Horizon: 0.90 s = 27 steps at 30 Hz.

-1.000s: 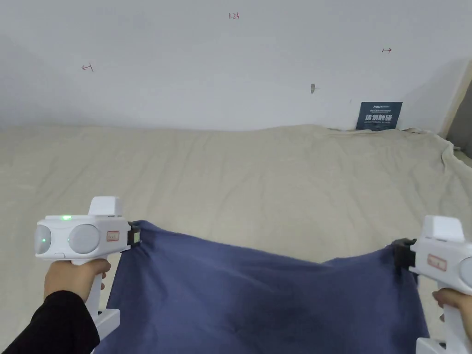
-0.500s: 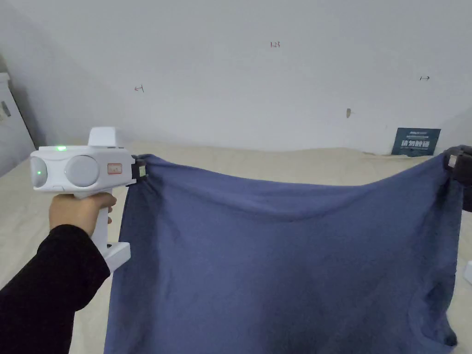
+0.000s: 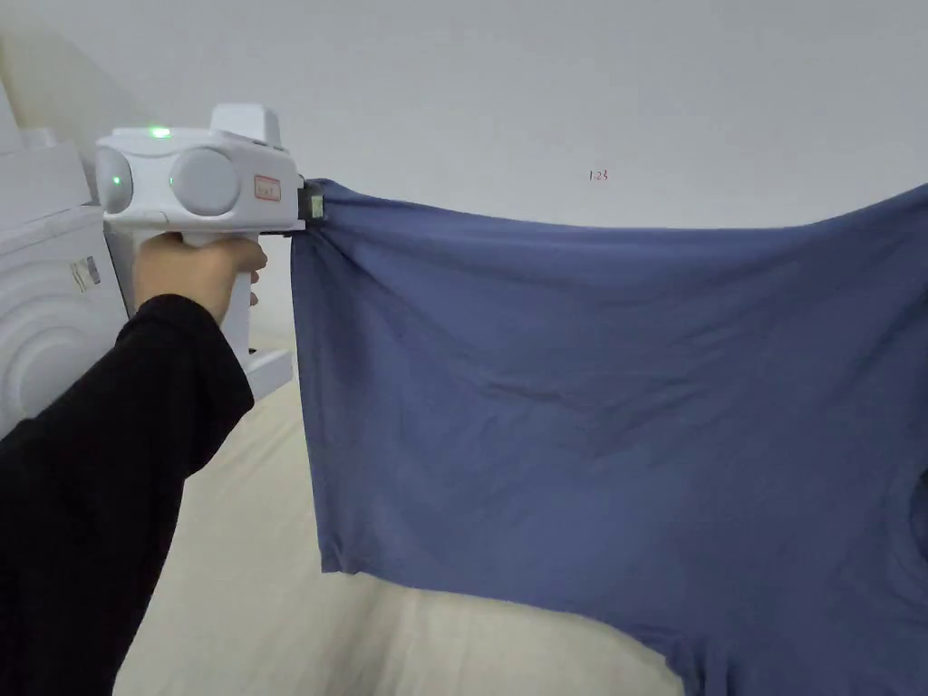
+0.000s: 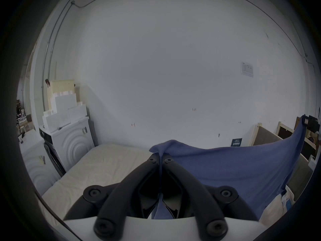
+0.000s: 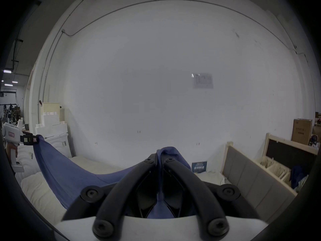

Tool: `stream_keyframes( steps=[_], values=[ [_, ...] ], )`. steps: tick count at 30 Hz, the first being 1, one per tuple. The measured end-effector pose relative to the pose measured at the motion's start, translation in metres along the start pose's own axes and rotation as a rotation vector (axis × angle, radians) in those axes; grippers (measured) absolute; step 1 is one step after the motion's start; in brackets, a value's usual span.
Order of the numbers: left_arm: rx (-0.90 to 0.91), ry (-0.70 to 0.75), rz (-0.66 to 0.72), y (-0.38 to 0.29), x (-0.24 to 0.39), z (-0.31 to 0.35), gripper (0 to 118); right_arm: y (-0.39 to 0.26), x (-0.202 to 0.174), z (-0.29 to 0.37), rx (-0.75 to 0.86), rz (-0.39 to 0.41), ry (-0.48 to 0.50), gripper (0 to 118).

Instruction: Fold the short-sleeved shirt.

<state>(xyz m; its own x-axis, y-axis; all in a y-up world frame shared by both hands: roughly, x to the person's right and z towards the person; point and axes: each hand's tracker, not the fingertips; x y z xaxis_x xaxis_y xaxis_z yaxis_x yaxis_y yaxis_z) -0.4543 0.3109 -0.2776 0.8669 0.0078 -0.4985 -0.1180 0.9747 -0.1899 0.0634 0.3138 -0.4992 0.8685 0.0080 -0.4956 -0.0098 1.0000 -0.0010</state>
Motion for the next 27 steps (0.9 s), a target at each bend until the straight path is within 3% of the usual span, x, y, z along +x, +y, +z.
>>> stream_keyframes(
  steps=[6, 11, 18, 19, 27],
  values=[
    [0.037, 0.009, 0.004, 0.028, 0.010, -0.018, 0, 0.033, 0.010, -0.025, 0.064, 0.015, -0.021, 1],
    [0.032, 0.008, 0.004, 0.018, 0.022, -0.045, 0, 0.023, 0.020, -0.051, 0.057, 0.028, -0.018, 1],
    [-0.081, -0.003, -0.020, -0.055, 0.040, -0.105, 0, -0.065, 0.042, -0.090, -0.061, -0.006, -0.045, 1],
    [-0.094, -0.003, -0.025, -0.067, 0.042, -0.112, 0, -0.077, 0.019, -0.092, -0.087, -0.017, -0.051, 1],
    [-0.226, -0.012, -0.066, -0.168, 0.053, -0.151, 0, -0.198, 0.033, -0.107, -0.278, -0.081, -0.084, 1]
  ],
)
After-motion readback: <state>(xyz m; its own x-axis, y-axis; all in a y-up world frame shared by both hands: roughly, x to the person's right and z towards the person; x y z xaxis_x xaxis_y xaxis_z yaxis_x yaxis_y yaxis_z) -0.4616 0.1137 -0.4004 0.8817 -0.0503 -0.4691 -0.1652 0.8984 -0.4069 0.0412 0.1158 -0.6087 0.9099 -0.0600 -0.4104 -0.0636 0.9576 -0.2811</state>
